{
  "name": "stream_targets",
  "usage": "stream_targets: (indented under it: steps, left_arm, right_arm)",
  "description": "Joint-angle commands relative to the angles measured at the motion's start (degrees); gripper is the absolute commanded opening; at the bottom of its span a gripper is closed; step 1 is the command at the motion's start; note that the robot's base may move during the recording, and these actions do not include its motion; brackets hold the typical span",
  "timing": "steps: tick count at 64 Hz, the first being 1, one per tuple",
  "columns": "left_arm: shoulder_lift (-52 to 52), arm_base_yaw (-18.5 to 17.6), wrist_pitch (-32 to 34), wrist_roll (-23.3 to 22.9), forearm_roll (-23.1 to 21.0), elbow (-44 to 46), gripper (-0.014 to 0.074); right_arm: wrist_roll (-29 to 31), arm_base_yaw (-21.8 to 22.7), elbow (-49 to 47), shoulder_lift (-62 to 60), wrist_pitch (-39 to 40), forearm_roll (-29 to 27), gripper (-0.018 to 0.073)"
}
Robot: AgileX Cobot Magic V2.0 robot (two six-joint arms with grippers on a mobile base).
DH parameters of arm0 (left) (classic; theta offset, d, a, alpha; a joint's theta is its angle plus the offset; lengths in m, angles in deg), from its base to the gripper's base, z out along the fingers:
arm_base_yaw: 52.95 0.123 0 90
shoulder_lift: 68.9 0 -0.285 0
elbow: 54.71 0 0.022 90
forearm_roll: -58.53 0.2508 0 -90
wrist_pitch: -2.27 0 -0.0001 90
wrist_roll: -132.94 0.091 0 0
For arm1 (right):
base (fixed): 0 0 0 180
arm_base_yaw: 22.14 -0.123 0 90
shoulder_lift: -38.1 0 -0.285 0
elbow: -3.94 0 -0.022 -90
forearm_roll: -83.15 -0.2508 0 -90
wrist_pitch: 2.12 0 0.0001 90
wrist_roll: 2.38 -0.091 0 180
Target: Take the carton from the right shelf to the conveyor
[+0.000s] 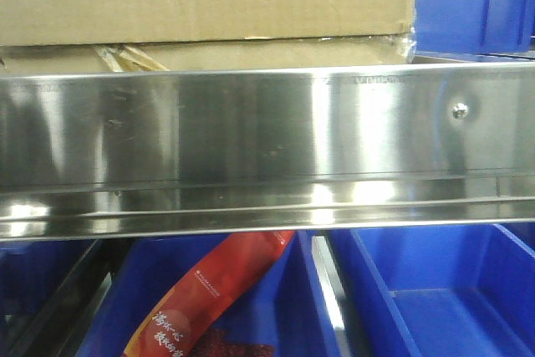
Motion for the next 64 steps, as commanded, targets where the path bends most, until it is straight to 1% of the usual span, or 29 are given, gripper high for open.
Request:
stream_targets:
  steps: [1,7,9,10,11,16,18,23,24,25,32,39,48,53,56,59,60,64]
  left_arm:
    - [-4.0,0.2,-4.6,0.4,-1.9,5.6,0.0399]
    - [-7.0,0.0,-4.6,0.4,-5.2,8.2,0.0414]
    - [-8.0,-1.2,-4.8,0.4,-6.2,9.0,0.0414]
    - [-8.5,-1.9,-4.9,0.4,-6.7,9.5,0.0414]
    - [-9.0,-3.5,-5.6,1.1,-7.4,10.1,0.0414]
    - [-11.9,-9.2,-11.0,7.9,-9.9,13.2,0.0412]
    - [-13.0,-11.0,-13.0,9.2,-10.4,14.4,0.0412]
    - [-17.0,-16.3,-17.0,9.2,-10.6,18.0,0.0412]
    - [-17.4,-16.7,-17.1,9.2,-10.6,18.3,0.0412]
    - [-18.5,-17.9,-17.5,9.2,-10.6,19.2,0.0412]
    - [-25.2,-23.3,-17.5,9.2,-10.6,24.4,0.0410]
    - [-32.7,-25.7,-17.5,9.2,-10.6,30.0,0.0410]
    - [-44.1,-25.8,-19.9,9.2,-10.6,40.3,0.0410]
    - [-50.9,-25.8,-22.7,8.0,-10.4,47.7,0.0410]
    - [-54.9,-25.8,-25.4,4.5,-8.7,52.2,0.0410]
    - [-58.7,-25.8,-28.5,-0.1,-5.1,56.7,0.0410]
    - [-60.2,-25.8,-30.1,-2.0,-3.2,58.6,0.0410]
    - [-64.3,-25.8,-35.0,-6.7,2.1,63.5,0.0410]
  right_arm:
    - [0.2,-0.4,-4.3,4.0,-1.3,-0.1,0.0407]
    - [0.2,-0.5,-5.7,7.0,-1.2,-0.1,0.0531]
    - [0.2,-0.5,-6.1,8.0,-1.2,-0.1,0.0561]
    - [0.2,-0.5,-6.3,8.5,-1.2,-0.3,0.0561]
    - [0.2,-0.6,-6.8,9.2,-1.3,-0.6,0.0557]
    - [0.2,-1.6,-9.4,11.6,-2.0,-0.8,0.0538]
    - [0.2,-2.2,-10.4,12.7,-2.1,-0.8,0.0538]
    - [0.2,-4.1,-13.8,15.4,-3.9,-0.8,0.0538]
    - [0.2,-4.5,-14.4,16.0,-4.3,-0.9,0.0538]
    - [0.2,-4.9,-15.1,16.6,-4.8,-0.9,0.0538]
    - [0.2,-8.7,-20.3,22.1,-9.5,-0.9,0.0538]
    - [0.2,-12.5,-25.4,28.7,-14.0,-0.9,0.0538]
    - [0.2,-15.8,-34.5,38.1,-19.9,-0.9,0.0538]
    - [0.2,-16.4,-41.2,43.9,-24.7,-0.9,0.0538]
    - [0.2,-16.4,-46.0,47.7,-27.9,-0.9,0.0538]
    - [0.2,-16.4,-52.1,52.1,-32.1,-0.9,0.0538]
    - [0.2,-16.4,-53.7,53.2,-33.2,-0.9,0.0538]
    - [0.2,-16.4,-61.8,58.2,-38.5,-0.9,0.0538]
